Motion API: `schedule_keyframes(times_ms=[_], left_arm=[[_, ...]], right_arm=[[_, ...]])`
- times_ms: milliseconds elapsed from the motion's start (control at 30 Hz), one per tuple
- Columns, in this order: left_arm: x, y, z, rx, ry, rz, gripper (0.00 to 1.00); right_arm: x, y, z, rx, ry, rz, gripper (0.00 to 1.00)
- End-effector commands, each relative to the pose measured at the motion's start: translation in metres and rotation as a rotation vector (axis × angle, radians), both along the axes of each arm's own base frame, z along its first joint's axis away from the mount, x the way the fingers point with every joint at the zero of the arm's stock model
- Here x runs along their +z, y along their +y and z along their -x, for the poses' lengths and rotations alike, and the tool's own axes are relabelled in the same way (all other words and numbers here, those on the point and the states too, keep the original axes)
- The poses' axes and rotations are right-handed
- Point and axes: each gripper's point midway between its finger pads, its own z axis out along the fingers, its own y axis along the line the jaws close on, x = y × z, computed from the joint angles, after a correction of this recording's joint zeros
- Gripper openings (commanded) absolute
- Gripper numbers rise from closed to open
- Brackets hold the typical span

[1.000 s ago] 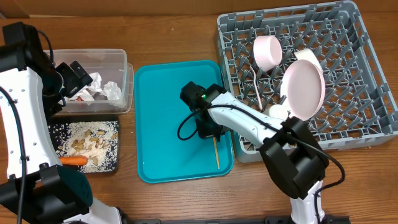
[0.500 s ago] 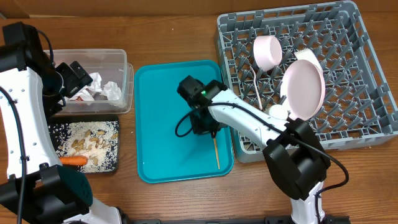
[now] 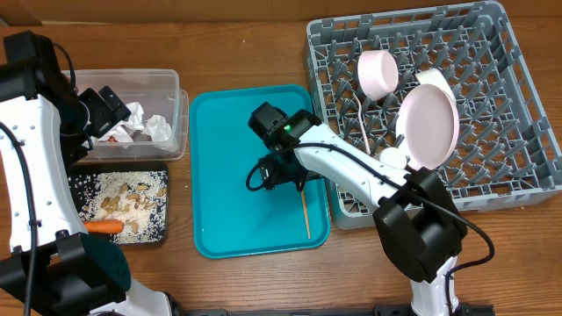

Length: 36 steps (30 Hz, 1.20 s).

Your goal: Sort waste into correct bins and load items into the dishwasher

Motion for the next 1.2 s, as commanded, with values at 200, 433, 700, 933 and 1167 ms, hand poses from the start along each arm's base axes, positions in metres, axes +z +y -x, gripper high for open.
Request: schedule_keyframes(times_ms=[200, 433, 700, 933, 1167], left_arm=[[-0.001, -0.004, 0.001, 0.008, 0.001, 0.014, 1.0], [-0.001, -0.004, 0.001, 0.007, 0.001, 0.015, 1.0], [0.0, -0.004, 0.001, 0.007, 0.001, 0.014, 1.0], [0.0, -0.004, 0.001, 0.008, 0.001, 0.014, 1.0], [-0.001, -0.004, 0.001, 0.007, 0.001, 0.015, 1.0]], right_arm=[[0.018, 0.001, -0.009, -0.008, -0.051, -0.03, 1.0], [0.013, 0.001, -0.009, -0.012, -0.052, -0.031, 0.83], [0.0, -0.002, -0.006, -0.012, -0.048, -0.026, 0.64], [-0.014, -0.005, -0.003, -0.012, -0.05, -0.023, 0.61], [-0.015, -0.013, -0.01, -0.017, -0.092, 0.022, 0.51]])
